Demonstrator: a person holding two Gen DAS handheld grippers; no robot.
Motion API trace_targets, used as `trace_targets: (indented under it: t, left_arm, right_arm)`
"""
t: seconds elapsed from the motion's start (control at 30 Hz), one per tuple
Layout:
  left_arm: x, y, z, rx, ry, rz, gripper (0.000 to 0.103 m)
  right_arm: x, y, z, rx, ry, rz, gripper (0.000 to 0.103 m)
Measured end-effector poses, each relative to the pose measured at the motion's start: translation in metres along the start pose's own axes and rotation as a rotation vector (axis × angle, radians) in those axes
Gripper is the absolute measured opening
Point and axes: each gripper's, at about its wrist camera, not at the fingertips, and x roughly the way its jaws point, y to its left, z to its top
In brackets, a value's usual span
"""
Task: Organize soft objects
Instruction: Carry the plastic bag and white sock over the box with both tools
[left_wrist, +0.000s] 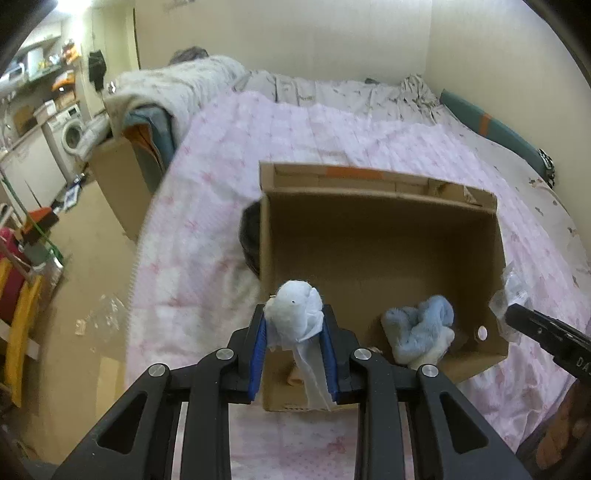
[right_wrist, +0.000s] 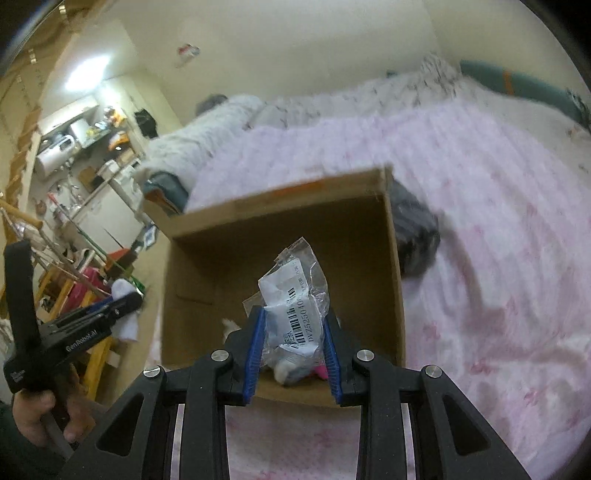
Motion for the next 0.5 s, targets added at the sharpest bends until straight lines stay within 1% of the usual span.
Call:
trace_targets:
  t: [0.07, 0.13, 0.27, 0.33, 0.43, 0.5]
  left_arm:
    - [0.008, -0.002, -0.006, 0.014, 0.008, -0.001, 0.024]
    - [0.017, -0.003, -0.011, 0.020, 0.021, -0.025, 0.024]
    - [0.030, -0.001, -0.015, -0.012, 0.061, -0.062, 0.025]
    - [0.033, -0.002, -0.015, -0.011, 0.065, -0.069, 0.025]
    - [0.037, -0.006, -0.014, 0.003, 0.066, -0.080, 0.025]
    - [0.038, -0.009, -0.015, 0.011, 0.070, -0.079, 0.025]
  right_arm:
    - [0.009, -0.004, -0.004, 0.025, 0.036, 0.009, 0.031]
    - [0.014, -0.007, -0.006, 0.028, 0.052, -0.007, 0.031]
    - [0.026, -0.011, -0.010, 0.054, 0.090, -0.022, 0.031]
    - [0.032, -0.010, -0.012, 0.051, 0.112, -0.027, 0.031]
    - [0.040, -0.006, -0.014, 0.043, 0.134, -0.013, 0.031]
    - [0.042, -0.002, -0.015, 0.034, 0.137, 0.019, 0.032]
